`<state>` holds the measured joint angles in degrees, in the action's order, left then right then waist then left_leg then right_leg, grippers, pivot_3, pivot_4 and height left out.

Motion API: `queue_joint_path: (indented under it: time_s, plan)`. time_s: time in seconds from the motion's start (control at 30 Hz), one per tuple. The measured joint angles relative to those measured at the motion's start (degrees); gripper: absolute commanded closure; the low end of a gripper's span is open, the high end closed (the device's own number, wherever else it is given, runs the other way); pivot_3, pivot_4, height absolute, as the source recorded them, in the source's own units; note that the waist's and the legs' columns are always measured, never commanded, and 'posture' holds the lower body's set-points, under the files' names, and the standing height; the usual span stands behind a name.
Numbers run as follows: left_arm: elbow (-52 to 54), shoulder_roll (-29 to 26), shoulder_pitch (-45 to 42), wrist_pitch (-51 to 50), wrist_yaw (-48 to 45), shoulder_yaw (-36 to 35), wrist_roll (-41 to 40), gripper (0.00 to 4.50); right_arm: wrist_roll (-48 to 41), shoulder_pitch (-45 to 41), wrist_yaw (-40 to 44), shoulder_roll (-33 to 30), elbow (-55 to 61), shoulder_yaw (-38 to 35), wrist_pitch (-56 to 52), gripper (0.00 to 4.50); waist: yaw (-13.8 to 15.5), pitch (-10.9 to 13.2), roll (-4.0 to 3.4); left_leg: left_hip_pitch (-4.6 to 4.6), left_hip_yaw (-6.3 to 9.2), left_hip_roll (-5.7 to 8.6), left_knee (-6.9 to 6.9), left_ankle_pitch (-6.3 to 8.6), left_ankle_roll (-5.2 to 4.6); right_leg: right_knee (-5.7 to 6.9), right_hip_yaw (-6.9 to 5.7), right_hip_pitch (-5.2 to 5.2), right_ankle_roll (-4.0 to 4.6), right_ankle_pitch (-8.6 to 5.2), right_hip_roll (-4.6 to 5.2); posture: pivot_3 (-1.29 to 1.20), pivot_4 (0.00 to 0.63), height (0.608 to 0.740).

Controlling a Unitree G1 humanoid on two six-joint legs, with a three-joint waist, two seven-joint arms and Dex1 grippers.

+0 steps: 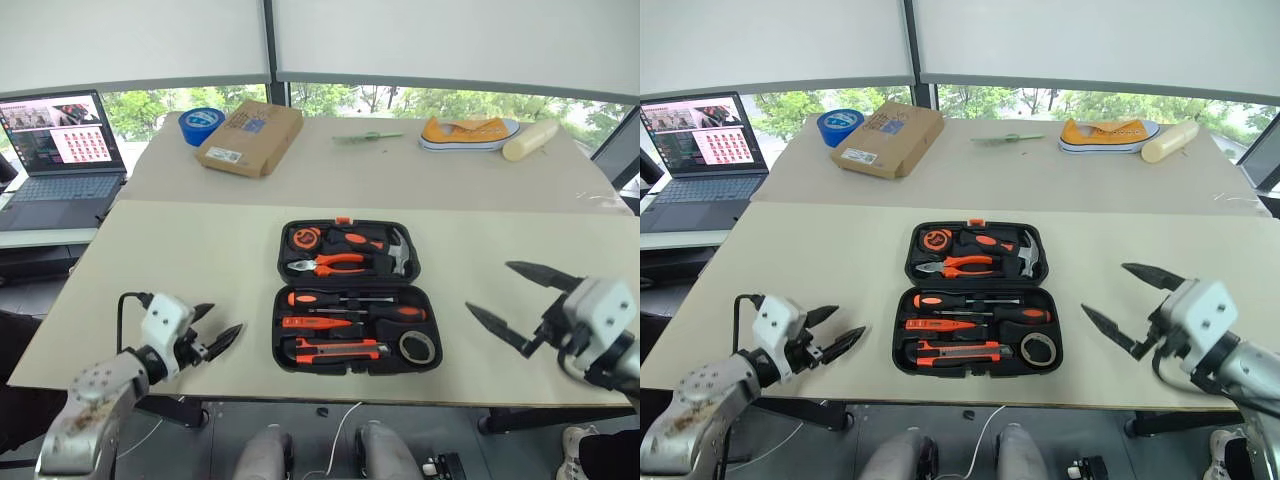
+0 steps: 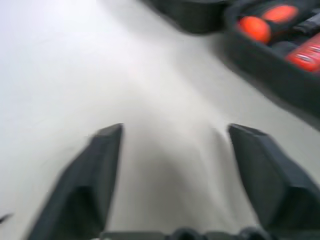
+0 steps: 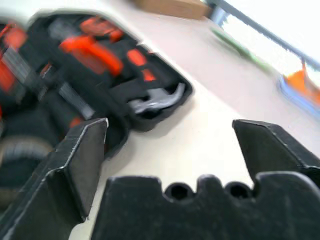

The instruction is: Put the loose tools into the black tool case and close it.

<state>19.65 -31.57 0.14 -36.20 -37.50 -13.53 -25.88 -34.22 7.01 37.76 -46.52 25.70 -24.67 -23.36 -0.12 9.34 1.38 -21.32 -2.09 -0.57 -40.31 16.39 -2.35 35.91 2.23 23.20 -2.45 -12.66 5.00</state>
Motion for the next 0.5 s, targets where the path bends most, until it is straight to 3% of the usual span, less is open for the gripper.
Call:
queue_joint_path:
  time_s: [0.2, 0.27, 0.33, 0.5]
  plan:
    - [-14.6, 2.3, -24.5, -19.0, 5.7, 0.2, -6.0, 0.16, -4.9, -21.4, -8.0, 1.2, -8.8, 8.8, -21.4, 0.0, -0.3, 0.0, 0.07, -0.07, 0.22, 0.33, 0.27, -0.02, -0.04, 0.0, 0.02, 0.19, -0.01, -0.06, -0.21, 0.0, 0.15, 0.735]
    - [-19.6, 4.0, -30.8, -21.7, 7.2, 1.5, -5.9, 0.16, -4.9, -27.8, -10.7, 3.2, -13.1, 11.3, -26.5, 0.0, -0.5, 0.0, 0.07, -0.77, 0.24, 0.39, 0.29, -0.07, 0.03, 0.24, 0.04, 0.86, 0.0, -0.04, -0.18, 0.0, 0.15, 0.735]
    - [-23.4, 4.8, -34.4, -22.2, 7.8, 3.0, -5.5, 0.16, -4.8, -31.6, -12.2, 5.0, -16.5, 12.7, -30.0, 0.0, -0.6, 0.0, 0.07, -1.12, 0.24, 0.44, 0.29, -0.36, 0.5, 0.28, 0.05, 1.24, -0.01, -0.03, -0.11, 0.0, 0.15, 0.735]
    - [-31.5, 6.1, -40.0, -22.9, 8.5, 5.8, -3.4, 0.16, -2.4, -36.9, -12.9, 6.8, -22.9, 16.2, -32.7, 0.0, -0.6, 0.0, 0.07, -1.43, 0.23, 0.66, 0.35, -0.37, 0.52, 0.18, 0.0, 1.49, -0.14, -0.02, 0.22, 0.0, 0.15, 0.735]
